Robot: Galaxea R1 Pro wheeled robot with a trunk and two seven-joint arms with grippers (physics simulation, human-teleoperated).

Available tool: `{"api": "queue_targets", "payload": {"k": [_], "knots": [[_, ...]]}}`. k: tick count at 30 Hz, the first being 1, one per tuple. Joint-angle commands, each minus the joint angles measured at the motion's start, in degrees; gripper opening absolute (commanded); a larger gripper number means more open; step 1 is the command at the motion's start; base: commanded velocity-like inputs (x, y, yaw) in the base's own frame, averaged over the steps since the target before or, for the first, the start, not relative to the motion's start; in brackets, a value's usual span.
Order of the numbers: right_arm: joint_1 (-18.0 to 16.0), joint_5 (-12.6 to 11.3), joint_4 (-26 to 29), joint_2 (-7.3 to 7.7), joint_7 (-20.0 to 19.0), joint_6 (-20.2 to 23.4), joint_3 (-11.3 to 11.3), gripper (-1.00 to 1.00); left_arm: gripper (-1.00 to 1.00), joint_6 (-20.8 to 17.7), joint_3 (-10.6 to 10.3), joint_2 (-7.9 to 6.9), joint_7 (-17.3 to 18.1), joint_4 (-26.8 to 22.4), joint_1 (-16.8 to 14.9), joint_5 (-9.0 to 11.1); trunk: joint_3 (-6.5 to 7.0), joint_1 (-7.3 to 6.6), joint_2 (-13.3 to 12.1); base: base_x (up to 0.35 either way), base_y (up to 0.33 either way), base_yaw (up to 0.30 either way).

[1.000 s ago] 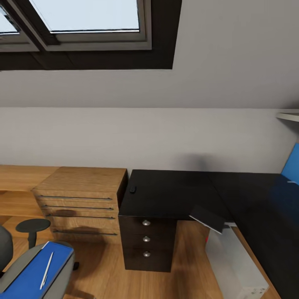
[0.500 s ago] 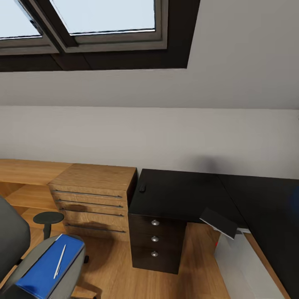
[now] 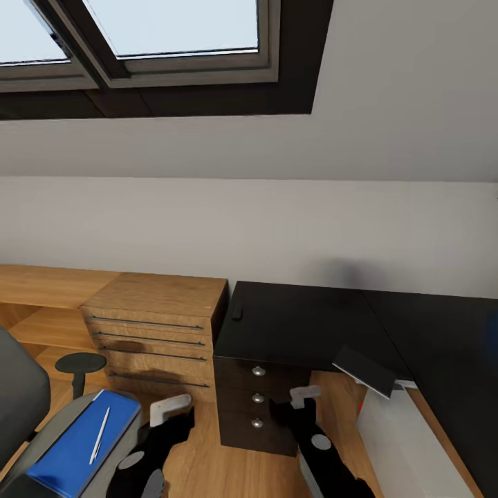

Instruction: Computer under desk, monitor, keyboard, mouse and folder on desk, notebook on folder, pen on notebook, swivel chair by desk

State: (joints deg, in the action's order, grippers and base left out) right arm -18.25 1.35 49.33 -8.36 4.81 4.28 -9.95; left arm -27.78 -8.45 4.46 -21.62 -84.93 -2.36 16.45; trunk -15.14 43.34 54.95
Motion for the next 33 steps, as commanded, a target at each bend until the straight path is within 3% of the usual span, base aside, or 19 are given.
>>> {"api": "queue_targets", "payload": {"k": [1, 4, 5, 10, 18, 24, 30, 33], "knots": [[-3.85, 0.07, 3.67, -0.29, 0.61, 6.47, -0.10, 1.00, 1.00, -5.88, -0.25, 1.12, -0.67, -3.29, -0.16, 0.62, -0.11, 0.01, 0.05, 0.000, 0.000, 0.000], [-9.47, 0.08, 5.71, -0.55, 0.97, 11.64, 0.06, 1.00, 1.00, -9.52, -0.38, 3.23, -0.77, -5.48, -1.04, 0.66, -0.11, 0.01, 0.05, 0.000, 0.000, 0.000], [-14.81, 0.11, 6.02, -0.66, 1.87, 14.56, 0.46, 1.00, 1.00, -11.39, -0.44, 4.54, -0.83, -6.61, -2.56, 0.67, -0.11, 0.01, 0.05, 0.000, 0.000, 0.000], [-20.22, 0.14, 4.67, -0.74, 5.87, 16.99, 1.40, 1.00, 1.00, -12.78, -0.23, 5.45, -0.79, -7.36, -4.23, 0.62, -0.11, 0.01, 0.05, 0.000, 0.000, 0.000], [-21.46, 0.10, -2.01, -0.69, 7.50, 14.33, 1.45, 1.00, 1.00, -12.39, 0.39, 4.45, -0.88, -6.42, -4.63, 0.30, -0.11, 0.01, 0.05, 0.047, 0.000, 0.000], [-21.50, -2.29, -1.46, -0.52, 8.04, 11.83, 5.96, 1.00, 1.00, -12.04, 0.88, 3.34, -0.92, -6.18, -4.68, 0.37, -0.11, 0.01, 0.05, 0.251, 0.000, 0.000], [-20.59, -4.24, 0.68, -0.52, 8.10, 11.47, 7.59, 1.00, 1.00, -11.96, 1.31, 3.11, -1.46, -6.14, -4.71, 0.28, -0.11, 0.01, 0.05, 0.212, 0.000, 0.000], [-19.26, -4.54, 1.91, -0.52, 8.11, 11.41, 7.84, 1.00, 1.00, -11.95, 2.94, 3.08, -2.31, -6.14, -4.74, 0.30, -0.11, 0.01, 0.05, 0.270, 0.000, 0.000]]}}
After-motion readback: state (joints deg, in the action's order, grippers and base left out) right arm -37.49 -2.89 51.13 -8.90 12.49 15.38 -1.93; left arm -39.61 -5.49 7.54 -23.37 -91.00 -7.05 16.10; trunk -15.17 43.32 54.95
